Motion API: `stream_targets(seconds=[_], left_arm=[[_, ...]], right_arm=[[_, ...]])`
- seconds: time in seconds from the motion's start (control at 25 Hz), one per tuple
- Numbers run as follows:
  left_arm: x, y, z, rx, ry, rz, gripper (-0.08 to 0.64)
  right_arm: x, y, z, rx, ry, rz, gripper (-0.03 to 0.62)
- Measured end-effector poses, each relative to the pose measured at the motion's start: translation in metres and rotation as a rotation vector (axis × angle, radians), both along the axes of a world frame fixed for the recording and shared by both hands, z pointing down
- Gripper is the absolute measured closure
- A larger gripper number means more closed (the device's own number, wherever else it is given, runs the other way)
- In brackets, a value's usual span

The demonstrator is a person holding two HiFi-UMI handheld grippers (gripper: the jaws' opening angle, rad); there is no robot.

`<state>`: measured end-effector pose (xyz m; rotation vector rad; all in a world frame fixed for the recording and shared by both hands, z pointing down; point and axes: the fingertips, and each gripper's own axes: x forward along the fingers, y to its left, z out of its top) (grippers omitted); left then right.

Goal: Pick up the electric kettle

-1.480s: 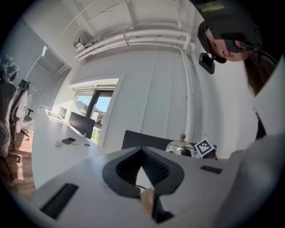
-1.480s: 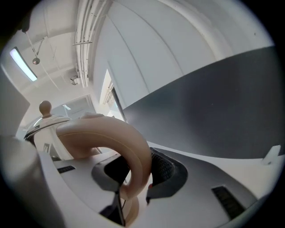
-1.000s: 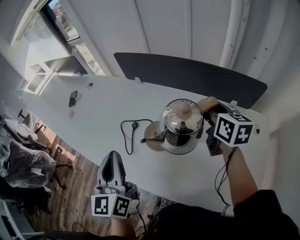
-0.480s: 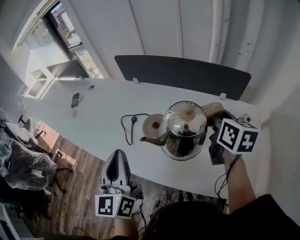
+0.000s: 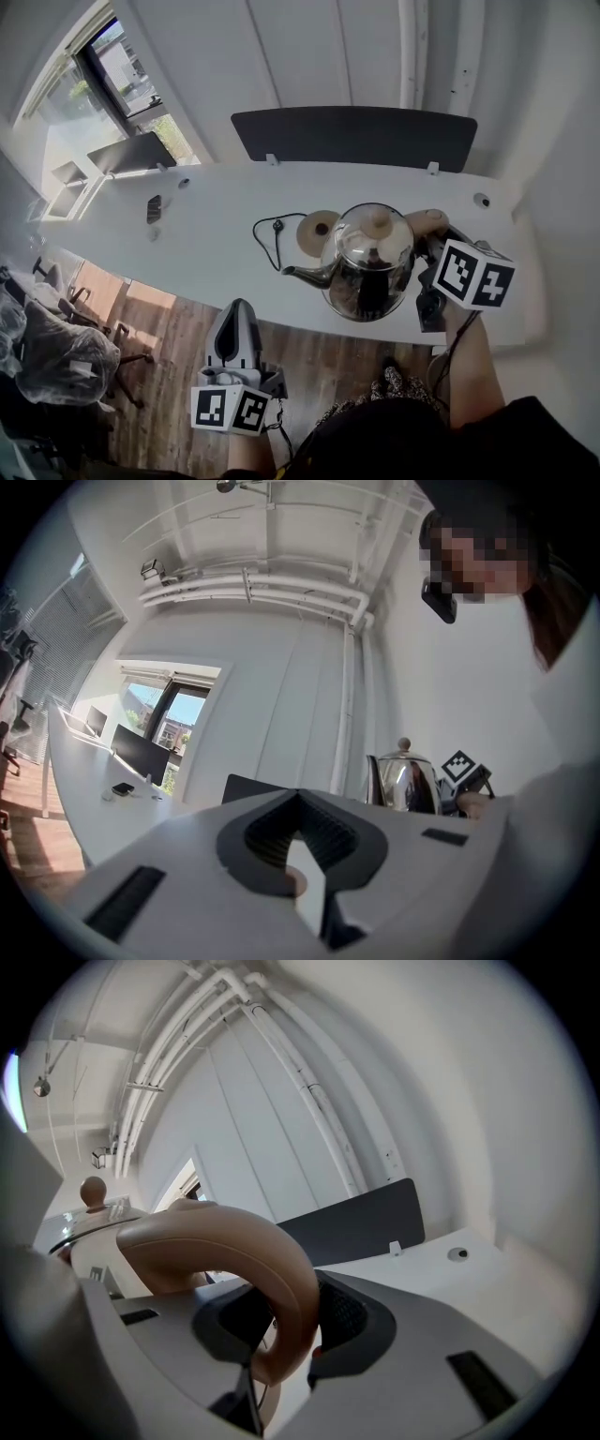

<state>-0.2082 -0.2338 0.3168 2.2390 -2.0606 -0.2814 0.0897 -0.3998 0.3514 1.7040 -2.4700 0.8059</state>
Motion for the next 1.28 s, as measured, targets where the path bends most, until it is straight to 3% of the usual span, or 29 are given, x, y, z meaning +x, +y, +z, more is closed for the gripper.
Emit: stream_targets(seconds=[0.44,0.64,1.28], left_arm=[[-0.017,0.061,0.005,-0.011,0.024,0.126,0.558],[0.021,0.108,-0.016,0.03,0.047,0.187,0.558],[0.016,0.126,0.006,-0.006,0.038,0.064,0.558]], right_arm=[[0.017,0.105,-0.001,0.012,0.034,0.146,0.476],[0.067,0.163,-0.018,0.023,0.031,0.204,0.476],[0.087,0.17,-0.014,0.022,0.064,0.202,0.474]])
